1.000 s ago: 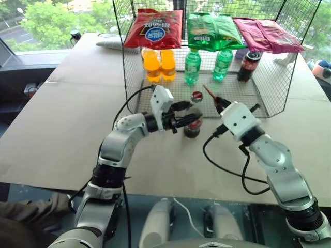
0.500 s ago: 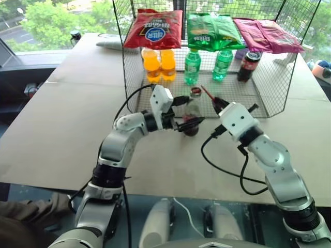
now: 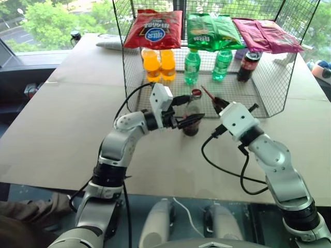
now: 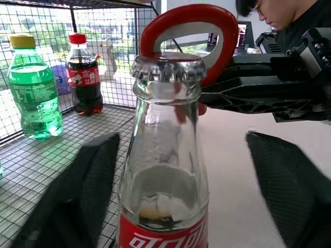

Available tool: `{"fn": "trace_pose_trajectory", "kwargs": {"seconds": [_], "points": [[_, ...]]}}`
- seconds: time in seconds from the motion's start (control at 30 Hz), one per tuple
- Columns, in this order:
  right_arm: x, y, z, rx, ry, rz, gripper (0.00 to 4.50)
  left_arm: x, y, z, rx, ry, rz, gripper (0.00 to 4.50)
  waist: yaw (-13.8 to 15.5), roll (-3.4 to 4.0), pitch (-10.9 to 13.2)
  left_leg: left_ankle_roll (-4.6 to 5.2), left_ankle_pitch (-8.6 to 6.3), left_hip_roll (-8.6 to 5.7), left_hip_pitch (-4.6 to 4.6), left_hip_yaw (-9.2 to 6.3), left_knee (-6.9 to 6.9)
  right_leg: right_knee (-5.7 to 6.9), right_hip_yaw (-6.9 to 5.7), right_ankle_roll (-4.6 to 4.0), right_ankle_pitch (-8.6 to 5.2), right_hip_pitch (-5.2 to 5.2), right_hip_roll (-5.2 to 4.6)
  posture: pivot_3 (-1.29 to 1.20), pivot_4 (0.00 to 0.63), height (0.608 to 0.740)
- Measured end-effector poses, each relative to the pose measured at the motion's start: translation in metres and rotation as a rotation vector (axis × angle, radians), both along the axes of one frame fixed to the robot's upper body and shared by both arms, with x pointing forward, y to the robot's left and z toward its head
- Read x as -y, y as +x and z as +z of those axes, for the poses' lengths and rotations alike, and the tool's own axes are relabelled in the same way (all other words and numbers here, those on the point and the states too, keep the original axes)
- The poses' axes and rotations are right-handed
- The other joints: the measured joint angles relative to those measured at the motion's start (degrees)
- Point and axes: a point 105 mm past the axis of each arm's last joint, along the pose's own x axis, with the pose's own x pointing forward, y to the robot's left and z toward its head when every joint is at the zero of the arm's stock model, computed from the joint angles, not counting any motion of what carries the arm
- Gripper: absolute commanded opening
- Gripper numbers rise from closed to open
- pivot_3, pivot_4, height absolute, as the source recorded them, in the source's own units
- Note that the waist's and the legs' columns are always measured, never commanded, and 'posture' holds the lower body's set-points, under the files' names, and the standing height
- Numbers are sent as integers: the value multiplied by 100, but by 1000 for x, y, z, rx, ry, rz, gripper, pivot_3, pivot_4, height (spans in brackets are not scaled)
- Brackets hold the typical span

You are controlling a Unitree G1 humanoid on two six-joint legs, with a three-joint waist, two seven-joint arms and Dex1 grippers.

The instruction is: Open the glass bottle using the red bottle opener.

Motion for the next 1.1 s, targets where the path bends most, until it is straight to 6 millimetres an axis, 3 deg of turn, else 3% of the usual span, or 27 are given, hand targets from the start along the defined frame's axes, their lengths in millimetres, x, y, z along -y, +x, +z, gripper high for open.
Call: {"fn": "trace_pose_trajectory", "kwargs": {"seconds": [0.03, 0.13, 0.2, 0.57, 1.1], "points": [[1, 0, 0, 2, -1, -3, 0, 0, 0, 0, 1, 0, 2, 2582, 1, 0, 0, 0, 0, 0, 0, 0, 0, 0, 0, 0, 0, 0, 0, 0, 150, 740], [0, 0, 1, 13, -7, 0, 0, -2, 2, 5, 19, -7, 18, 1537, 4, 0, 0, 0, 0, 0, 1, -1, 0, 0, 0, -2, -1, 1, 0, 0, 150, 740], [0, 0, 1, 18, -12, 2, 0, -3, 3, 10, 34, -12, 24, 1192, 8, 1, -1, 0, 0, 0, 2, 0, 0, 0, 0, -2, -2, 2, -1, 0, 150, 740], [-4, 0, -3, 89, -110, 13, 0, -3, 3, 10, 35, -13, 26, 1171, 7, 1, -1, -1, 0, -1, 5, 1, 0, 1, 1, 4, -7, 3, -1, 0, 150, 740], [-17, 11, -13, 183, -88, -48, 0, -4, 4, 10, 31, -10, 31, 1171, 5, 1, -1, -2, 1, 0, 19, 4, 0, 5, 4, 3, -12, 12, -2, 0, 150, 740]]}}
